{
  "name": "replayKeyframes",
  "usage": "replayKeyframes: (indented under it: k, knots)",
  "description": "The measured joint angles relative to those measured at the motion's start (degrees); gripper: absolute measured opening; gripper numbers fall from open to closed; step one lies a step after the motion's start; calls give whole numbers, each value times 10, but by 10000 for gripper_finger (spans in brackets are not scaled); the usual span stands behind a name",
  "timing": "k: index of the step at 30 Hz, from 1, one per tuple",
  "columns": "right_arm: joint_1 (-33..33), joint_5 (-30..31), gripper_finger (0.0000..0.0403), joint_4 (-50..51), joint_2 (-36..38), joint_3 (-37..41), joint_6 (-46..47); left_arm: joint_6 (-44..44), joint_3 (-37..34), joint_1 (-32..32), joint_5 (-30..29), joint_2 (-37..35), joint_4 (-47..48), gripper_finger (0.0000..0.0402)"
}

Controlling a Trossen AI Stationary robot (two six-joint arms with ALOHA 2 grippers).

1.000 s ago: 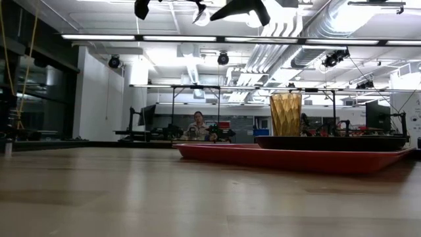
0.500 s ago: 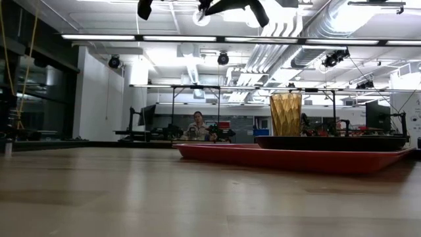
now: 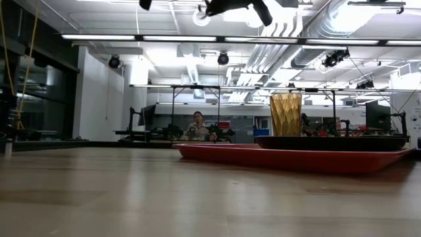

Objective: Pick and place plate/cup/fork/spoon on tray
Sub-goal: Put the pink fork on the red serving tray to the left of the black plate

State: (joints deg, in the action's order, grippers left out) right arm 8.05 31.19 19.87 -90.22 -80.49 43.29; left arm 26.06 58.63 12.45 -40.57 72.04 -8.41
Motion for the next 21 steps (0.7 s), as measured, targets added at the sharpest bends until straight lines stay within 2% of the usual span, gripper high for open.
replayKeyframes:
  k: [5, 12, 16, 21]
  knots:
    - [-9, 2, 1, 53, 25, 0, -2, -13, 0, -2, 7, -41, 48, 118]
    - [-29, -5, 1, 67, 38, 0, -17, 7, -1, -9, 29, -95, 139, 150]
    - [-42, -53, 0, 71, 38, 0, -23, 7, 0, -6, 30, -110, 163, 170]
    - [-43, -117, 0, 141, 44, 0, -35, -9, 0, 2, 35, -114, 191, 200]
